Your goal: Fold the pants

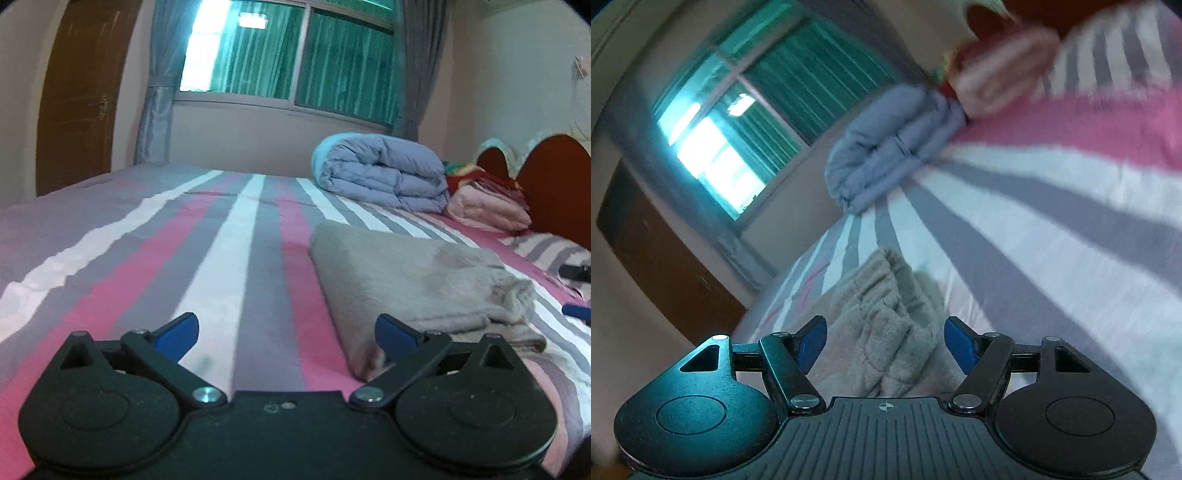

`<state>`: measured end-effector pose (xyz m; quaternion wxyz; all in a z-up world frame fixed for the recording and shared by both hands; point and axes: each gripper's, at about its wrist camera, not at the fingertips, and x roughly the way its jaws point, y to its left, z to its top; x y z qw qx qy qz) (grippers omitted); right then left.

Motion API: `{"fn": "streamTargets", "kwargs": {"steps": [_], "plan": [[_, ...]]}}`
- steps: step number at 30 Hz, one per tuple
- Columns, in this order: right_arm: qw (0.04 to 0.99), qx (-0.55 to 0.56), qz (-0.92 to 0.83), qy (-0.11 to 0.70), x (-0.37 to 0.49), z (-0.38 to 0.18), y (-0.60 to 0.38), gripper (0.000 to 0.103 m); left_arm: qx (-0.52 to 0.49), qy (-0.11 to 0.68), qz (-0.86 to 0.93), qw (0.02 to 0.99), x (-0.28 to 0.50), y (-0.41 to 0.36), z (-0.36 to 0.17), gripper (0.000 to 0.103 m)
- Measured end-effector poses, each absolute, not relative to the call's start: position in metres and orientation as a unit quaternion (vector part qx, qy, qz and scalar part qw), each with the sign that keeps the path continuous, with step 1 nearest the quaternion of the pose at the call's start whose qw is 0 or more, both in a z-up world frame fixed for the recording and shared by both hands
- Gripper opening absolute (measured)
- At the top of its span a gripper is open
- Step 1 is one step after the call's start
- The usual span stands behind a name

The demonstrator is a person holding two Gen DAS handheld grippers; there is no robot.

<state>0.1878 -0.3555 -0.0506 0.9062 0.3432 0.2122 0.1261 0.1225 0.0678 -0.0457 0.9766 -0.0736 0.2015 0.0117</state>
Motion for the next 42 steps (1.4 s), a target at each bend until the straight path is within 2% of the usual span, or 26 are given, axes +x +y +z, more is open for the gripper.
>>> {"fn": "streamTargets", "kwargs": {"steps": [8, 10, 16, 26, 33, 34, 35, 36, 40, 42], "plan": [[0.909, 0.338, 0.133, 0.204, 0.188, -0.053, -0.349, 0.070, -0.008, 0.230, -0.025, 0.973, 0.124, 0.036, -0.054, 0.088], [0.905, 0.344, 0.138, 0.208, 0.182, -0.054, -0.356, 0.070, -0.011, 0.240, -0.025, 0.970, 0.133, 0.036, -0.059, 0.082], [0.902, 0.334, 0.148, 0.230, 0.180, -0.055, -0.355, 0.070, -0.028, 0.246, 0.002, 0.969, 0.151, 0.044, -0.069, 0.076], [0.907, 0.311, 0.176, 0.225, 0.194, -0.056, -0.340, 0.070, -0.086, 0.246, 0.014, 0.965, 0.143, 0.066, -0.067, 0.076], [0.890, 0.334, 0.167, 0.261, 0.239, -0.075, -0.329, 0.069, -0.091, 0.255, 0.012, 0.962, 0.145, 0.072, -0.071, 0.082], [0.889, 0.334, 0.166, 0.265, 0.244, -0.076, -0.329, 0.050, -0.088, 0.256, 0.018, 0.962, 0.146, 0.072, -0.072, 0.082], [0.890, 0.331, 0.156, 0.273, 0.248, -0.077, -0.329, 0.021, -0.086, 0.256, 0.020, 0.963, 0.146, 0.070, -0.072, 0.082], [0.884, 0.343, 0.156, 0.277, 0.250, -0.079, -0.333, 0.015, -0.086, 0.253, 0.022, 0.963, 0.146, 0.070, -0.071, 0.082], [0.857, 0.433, 0.193, 0.203, 0.230, -0.074, -0.364, 0.014, -0.094, 0.245, 0.024, 0.965, 0.143, 0.071, -0.072, 0.082], [0.852, 0.417, 0.143, 0.281, 0.247, -0.095, -0.364, 0.015, -0.086, 0.249, 0.027, 0.964, 0.145, 0.069, -0.072, 0.082]]}}
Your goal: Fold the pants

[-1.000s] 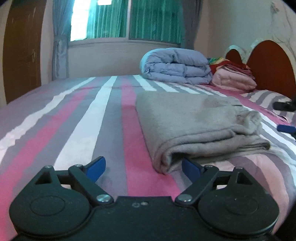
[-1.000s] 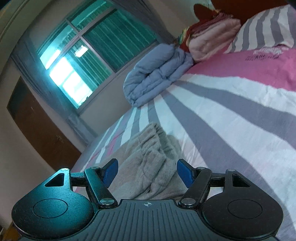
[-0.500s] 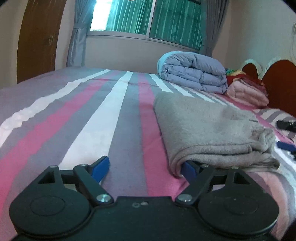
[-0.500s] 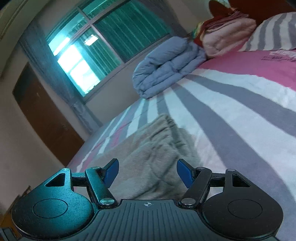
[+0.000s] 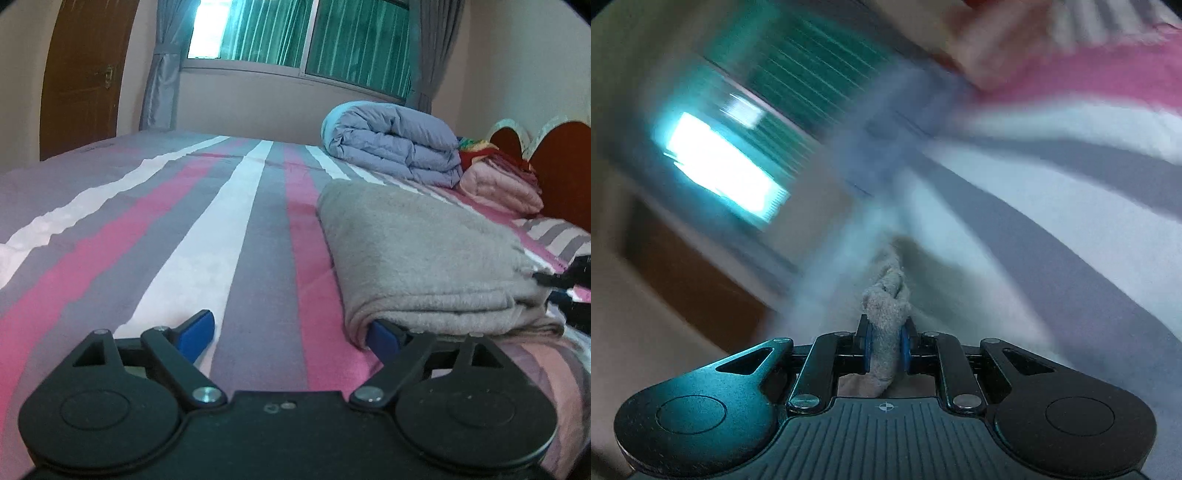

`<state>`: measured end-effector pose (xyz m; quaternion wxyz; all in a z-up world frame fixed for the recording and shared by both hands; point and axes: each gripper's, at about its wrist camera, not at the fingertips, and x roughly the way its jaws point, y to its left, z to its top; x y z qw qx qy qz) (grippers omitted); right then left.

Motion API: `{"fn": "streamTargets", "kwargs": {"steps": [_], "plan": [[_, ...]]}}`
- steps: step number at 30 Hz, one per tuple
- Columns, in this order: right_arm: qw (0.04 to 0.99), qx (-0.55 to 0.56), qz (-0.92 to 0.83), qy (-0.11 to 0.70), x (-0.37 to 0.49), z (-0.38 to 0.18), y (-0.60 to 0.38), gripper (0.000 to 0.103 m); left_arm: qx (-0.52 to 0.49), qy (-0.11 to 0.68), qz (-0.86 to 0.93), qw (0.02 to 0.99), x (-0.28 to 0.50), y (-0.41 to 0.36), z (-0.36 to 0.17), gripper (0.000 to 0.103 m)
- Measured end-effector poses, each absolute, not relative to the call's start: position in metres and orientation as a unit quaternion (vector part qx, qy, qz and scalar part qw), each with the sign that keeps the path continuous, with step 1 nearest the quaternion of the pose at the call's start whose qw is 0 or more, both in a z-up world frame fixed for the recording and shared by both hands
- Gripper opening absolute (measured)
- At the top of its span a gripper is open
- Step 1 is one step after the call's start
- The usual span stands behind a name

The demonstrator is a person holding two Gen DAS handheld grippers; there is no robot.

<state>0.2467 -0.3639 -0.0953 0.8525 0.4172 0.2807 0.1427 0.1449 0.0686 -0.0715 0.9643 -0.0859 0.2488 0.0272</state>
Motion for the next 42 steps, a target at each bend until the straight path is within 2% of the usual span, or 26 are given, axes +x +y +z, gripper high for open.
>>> {"fn": "streamTargets", "kwargs": {"steps": [4, 5, 9, 10, 11, 13, 17, 21, 22, 23, 27, 30, 31, 33, 34, 35, 42], "plan": [[0.868, 0.388, 0.154, 0.267, 0.243, -0.088, -0.359, 0.016, -0.081, 0.262, 0.020, 0.962, 0.143, 0.070, -0.070, 0.082], [0.871, 0.384, 0.155, 0.265, 0.240, -0.087, -0.358, 0.020, -0.074, 0.266, 0.016, 0.961, 0.141, 0.070, -0.068, 0.083], [0.868, 0.402, 0.150, 0.249, 0.224, -0.083, -0.372, 0.032, -0.053, 0.231, 0.015, 0.971, 0.116, 0.078, -0.053, 0.095], [0.862, 0.413, 0.156, 0.249, 0.220, -0.086, -0.375, 0.040, -0.063, 0.222, 0.017, 0.973, 0.114, 0.082, -0.050, 0.095], [0.853, 0.428, 0.162, 0.252, 0.216, -0.089, -0.379, 0.054, -0.075, 0.217, 0.018, 0.973, 0.114, 0.086, -0.049, 0.095], [0.837, 0.451, 0.170, 0.260, 0.214, -0.094, -0.382, 0.063, -0.107, 0.212, 0.028, 0.971, 0.119, 0.093, -0.049, 0.095], [0.826, 0.444, 0.203, 0.283, 0.220, -0.096, -0.373, 0.063, -0.143, 0.216, 0.044, 0.965, 0.135, 0.095, -0.052, 0.095], [0.826, 0.435, 0.201, 0.295, 0.231, -0.102, -0.365, 0.063, -0.130, 0.221, 0.034, 0.966, 0.143, 0.089, -0.052, 0.095], [0.823, 0.441, 0.201, 0.298, 0.234, -0.105, -0.366, 0.053, -0.125, 0.221, 0.033, 0.967, 0.144, 0.088, -0.051, 0.095], [0.826, 0.439, 0.196, 0.295, 0.233, -0.103, -0.367, 0.031, -0.123, 0.221, 0.032, 0.967, 0.143, 0.089, -0.051, 0.095], [0.829, 0.449, 0.226, 0.244, 0.219, -0.095, -0.372, 0.031, -0.130, 0.220, 0.042, 0.966, 0.144, 0.092, -0.051, 0.095], [0.834, 0.423, 0.179, 0.306, 0.226, -0.106, -0.366, 0.031, -0.140, 0.223, 0.054, 0.963, 0.147, 0.095, -0.052, 0.095], [0.834, 0.428, 0.183, 0.296, 0.223, -0.105, -0.369, 0.033, -0.143, 0.224, 0.056, 0.962, 0.148, 0.096, -0.052, 0.095], [0.841, 0.422, 0.187, 0.281, 0.215, -0.099, -0.372, 0.045, -0.143, 0.223, 0.058, 0.963, 0.148, 0.096, -0.052, 0.095], [0.846, 0.421, 0.182, 0.274, 0.210, -0.097, -0.374, 0.061, -0.140, 0.223, 0.058, 0.963, 0.148, 0.095, -0.052, 0.095], [0.849, 0.423, 0.178, 0.263, 0.205, -0.094, -0.379, 0.067, -0.140, 0.224, 0.058, 0.963, 0.148, 0.095, -0.052, 0.095], [0.833, 0.468, 0.151, 0.255, 0.200, -0.096, -0.402, 0.069, -0.133, 0.237, 0.046, 0.961, 0.150, 0.096, -0.051, 0.095]]}}
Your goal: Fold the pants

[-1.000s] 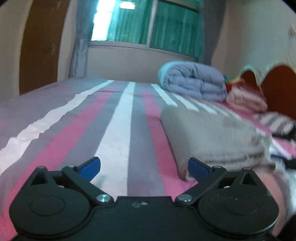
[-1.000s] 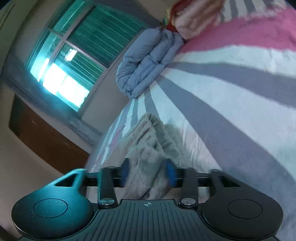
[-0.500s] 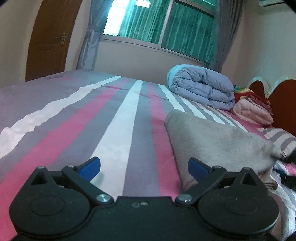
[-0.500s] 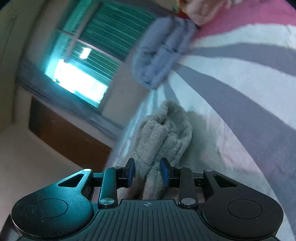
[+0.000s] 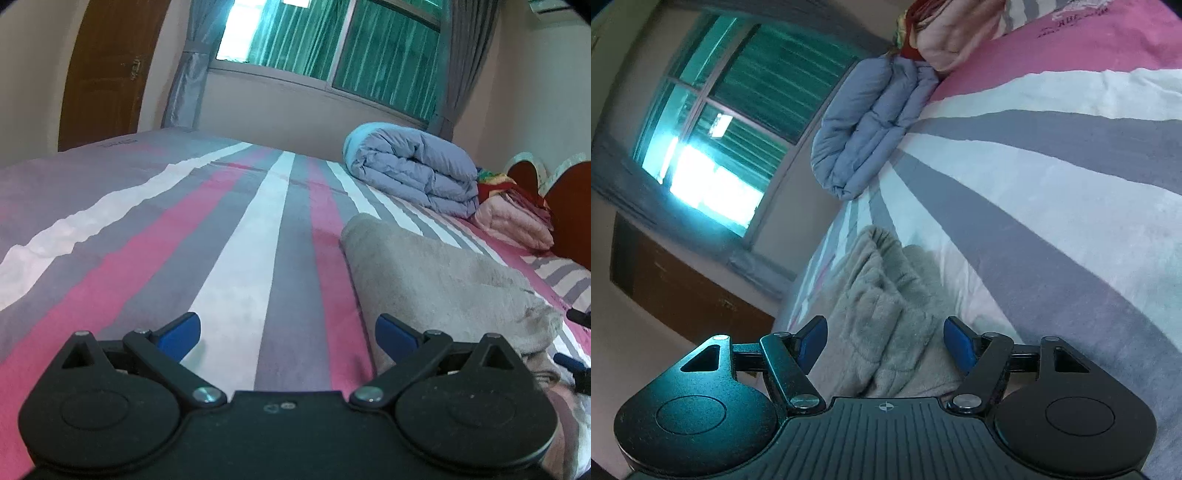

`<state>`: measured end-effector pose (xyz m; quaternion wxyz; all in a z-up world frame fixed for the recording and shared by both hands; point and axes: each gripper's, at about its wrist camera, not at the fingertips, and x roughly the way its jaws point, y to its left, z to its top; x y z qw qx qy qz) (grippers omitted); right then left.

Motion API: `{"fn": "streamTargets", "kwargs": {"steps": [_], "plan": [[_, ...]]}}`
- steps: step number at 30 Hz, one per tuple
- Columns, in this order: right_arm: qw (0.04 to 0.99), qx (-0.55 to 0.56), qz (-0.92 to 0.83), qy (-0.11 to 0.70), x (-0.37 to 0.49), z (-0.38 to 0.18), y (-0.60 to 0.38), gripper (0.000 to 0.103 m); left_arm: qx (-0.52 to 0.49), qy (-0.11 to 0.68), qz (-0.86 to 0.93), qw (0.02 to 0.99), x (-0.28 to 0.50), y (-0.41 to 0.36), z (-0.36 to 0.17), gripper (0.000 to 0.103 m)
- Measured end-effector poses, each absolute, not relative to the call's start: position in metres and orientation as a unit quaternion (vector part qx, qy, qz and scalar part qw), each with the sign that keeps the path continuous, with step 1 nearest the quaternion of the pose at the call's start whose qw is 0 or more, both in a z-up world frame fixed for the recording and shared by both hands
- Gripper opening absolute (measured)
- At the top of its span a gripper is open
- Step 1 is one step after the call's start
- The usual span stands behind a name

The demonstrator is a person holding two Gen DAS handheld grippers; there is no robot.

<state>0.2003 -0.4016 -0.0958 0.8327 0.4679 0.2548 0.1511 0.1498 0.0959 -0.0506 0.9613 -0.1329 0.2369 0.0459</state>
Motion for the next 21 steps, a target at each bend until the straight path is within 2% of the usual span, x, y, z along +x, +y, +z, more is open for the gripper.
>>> {"fn": "streamTargets", "kwargs": {"steps": [3, 6, 8, 9, 15, 21], "plan": [[0.846, 0.441, 0.144, 0.264, 0.210, -0.084, -0.403, 0.069, -0.130, 0.242, 0.010, 0.961, 0.159, 0.101, -0.044, 0.096], [0.853, 0.412, 0.163, 0.275, 0.229, -0.076, -0.405, 0.071, -0.174, 0.269, -0.044, 0.946, 0.188, 0.115, -0.043, 0.095], [0.843, 0.400, 0.180, 0.310, 0.252, -0.080, -0.404, 0.076, -0.215, 0.301, -0.103, 0.923, 0.217, 0.120, -0.047, 0.092], [0.842, 0.395, 0.184, 0.318, 0.259, -0.083, -0.404, 0.076, -0.219, 0.314, -0.121, 0.916, 0.229, 0.119, -0.049, 0.087], [0.818, 0.396, 0.241, 0.340, 0.274, -0.097, -0.413, 0.078, -0.231, 0.379, -0.186, 0.877, 0.282, 0.111, -0.068, 0.086], [0.804, 0.382, 0.289, 0.353, 0.297, -0.105, -0.408, 0.078, -0.312, 0.398, -0.229, 0.832, 0.315, 0.130, -0.089, 0.085]]}}
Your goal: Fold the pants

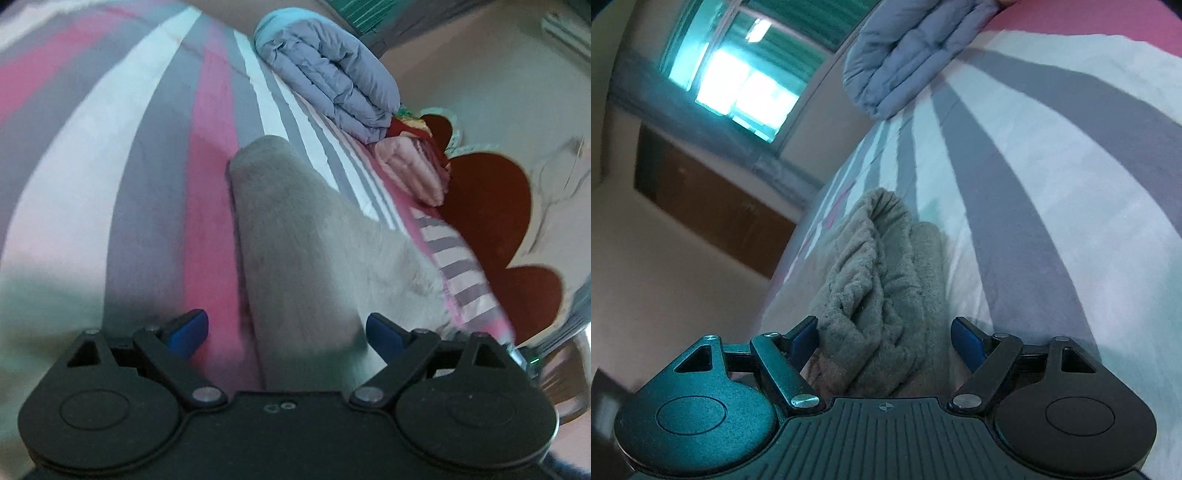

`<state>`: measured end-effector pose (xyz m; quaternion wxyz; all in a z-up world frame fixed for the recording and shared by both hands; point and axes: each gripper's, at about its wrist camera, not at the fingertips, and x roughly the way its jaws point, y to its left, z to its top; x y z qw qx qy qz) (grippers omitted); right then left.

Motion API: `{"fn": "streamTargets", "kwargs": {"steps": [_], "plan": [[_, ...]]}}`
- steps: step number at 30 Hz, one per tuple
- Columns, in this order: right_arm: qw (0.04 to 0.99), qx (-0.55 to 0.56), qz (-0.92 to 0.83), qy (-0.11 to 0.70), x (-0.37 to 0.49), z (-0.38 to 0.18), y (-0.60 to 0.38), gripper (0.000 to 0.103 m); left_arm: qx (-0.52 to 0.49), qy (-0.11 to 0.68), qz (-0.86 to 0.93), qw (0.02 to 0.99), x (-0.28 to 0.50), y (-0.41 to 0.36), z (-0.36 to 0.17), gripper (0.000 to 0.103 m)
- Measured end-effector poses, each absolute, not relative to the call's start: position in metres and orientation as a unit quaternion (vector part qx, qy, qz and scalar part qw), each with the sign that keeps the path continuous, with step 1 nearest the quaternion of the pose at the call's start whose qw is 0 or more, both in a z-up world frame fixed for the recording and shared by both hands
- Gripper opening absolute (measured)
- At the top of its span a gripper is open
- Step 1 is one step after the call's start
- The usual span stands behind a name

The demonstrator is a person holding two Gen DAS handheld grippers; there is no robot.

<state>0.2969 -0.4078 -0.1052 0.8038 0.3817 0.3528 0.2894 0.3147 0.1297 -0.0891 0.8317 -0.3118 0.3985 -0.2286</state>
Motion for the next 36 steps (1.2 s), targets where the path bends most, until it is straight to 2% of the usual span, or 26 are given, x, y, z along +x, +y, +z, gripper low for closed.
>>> {"fn": "streamTargets", "kwargs": {"steps": [5, 6, 7, 8, 9, 11, 13, 15, 16, 22, 27, 29, 30, 31, 32, 33, 34, 35, 36], "plan": [[0.781, 0.376, 0.329, 0.375, 0.322, -0.113, -0.403, 0.078, -0.370, 0.415, -0.271, 0.786, 0.341, 0.141, -0.104, 0.081], [0.776, 0.374, 0.336, 0.381, 0.327, -0.113, -0.401, 0.078, -0.372, 0.417, -0.281, 0.780, 0.346, 0.139, -0.106, 0.075], [0.769, 0.373, 0.347, 0.387, 0.330, -0.113, -0.399, 0.078, -0.376, 0.421, -0.288, 0.774, 0.351, 0.137, -0.108, 0.054], [0.764, 0.371, 0.353, 0.392, 0.337, -0.113, -0.395, 0.077, -0.377, 0.430, -0.292, 0.766, 0.357, 0.132, -0.113, 0.043], [0.763, 0.363, 0.356, 0.400, 0.343, -0.114, -0.390, 0.077, -0.377, 0.435, -0.290, 0.765, 0.359, 0.128, -0.118, 0.037], [0.774, 0.345, 0.356, 0.395, 0.349, -0.111, -0.382, 0.075, -0.384, 0.419, -0.296, 0.768, 0.357, 0.124, -0.124, 0.032], [0.787, 0.326, 0.347, 0.393, 0.351, -0.109, -0.373, 0.065, -0.405, 0.394, -0.295, 0.771, 0.352, 0.129, -0.130, 0.020], [0.783, 0.328, 0.354, 0.393, 0.353, -0.107, -0.369, 0.054, -0.422, 0.371, -0.302, 0.770, 0.343, 0.137, -0.129, 0.018], [0.778, 0.332, 0.365, 0.390, 0.354, -0.105, -0.371, 0.052, -0.424, 0.355, -0.314, 0.772, 0.341, 0.140, -0.124, 0.017], [0.783, 0.320, 0.409, 0.341, 0.385, -0.066, -0.359, 0.050, -0.403, 0.294, -0.322, 0.805, 0.377, 0.165, -0.080, 0.017], [0.783, 0.328, 0.420, 0.322, 0.460, -0.043, -0.318, 0.050, -0.377, 0.302, -0.290, 0.826, 0.452, 0.186, -0.052, 0.017], [0.781, 0.338, 0.414, 0.324, 0.493, -0.044, -0.304, 0.050, -0.364, 0.323, -0.260, 0.834, 0.480, 0.194, -0.052, 0.023], [0.782, 0.340, 0.408, 0.327, 0.510, -0.047, -0.296, 0.050, -0.364, 0.333, -0.239, 0.836, 0.490, 0.194, -0.056, 0.042], [0.785, 0.340, 0.398, 0.332, 0.523, -0.053, -0.290, 0.050, -0.364, 0.350, -0.189, 0.842, 0.501, 0.198, -0.067, 0.087], [0.789, 0.339, 0.381, 0.342, 0.536, -0.062, -0.283, 0.058, -0.363, 0.364, -0.137, 0.847, 0.506, 0.203, -0.076, 0.093], [0.793, 0.339, 0.356, 0.361, 0.546, -0.075, -0.278, 0.069, -0.363, 0.377, -0.086, 0.848, 0.507, 0.207, -0.087, 0.091], [0.796, 0.330, 0.320, 0.393, 0.554, -0.089, -0.275, 0.093, -0.371, 0.372, -0.095, 0.845, 0.506, 0.212, -0.099, 0.092], [0.796, 0.320, 0.294, 0.421, 0.560, -0.103, -0.269, 0.093, -0.377, 0.357, -0.105, 0.848, 0.501, 0.215, -0.103, 0.092], [0.803, 0.314, 0.306, 0.404, 0.556, -0.108, -0.269, 0.093, -0.382, 0.341, -0.108, 0.852, 0.492, 0.217, -0.105, 0.092]]}}
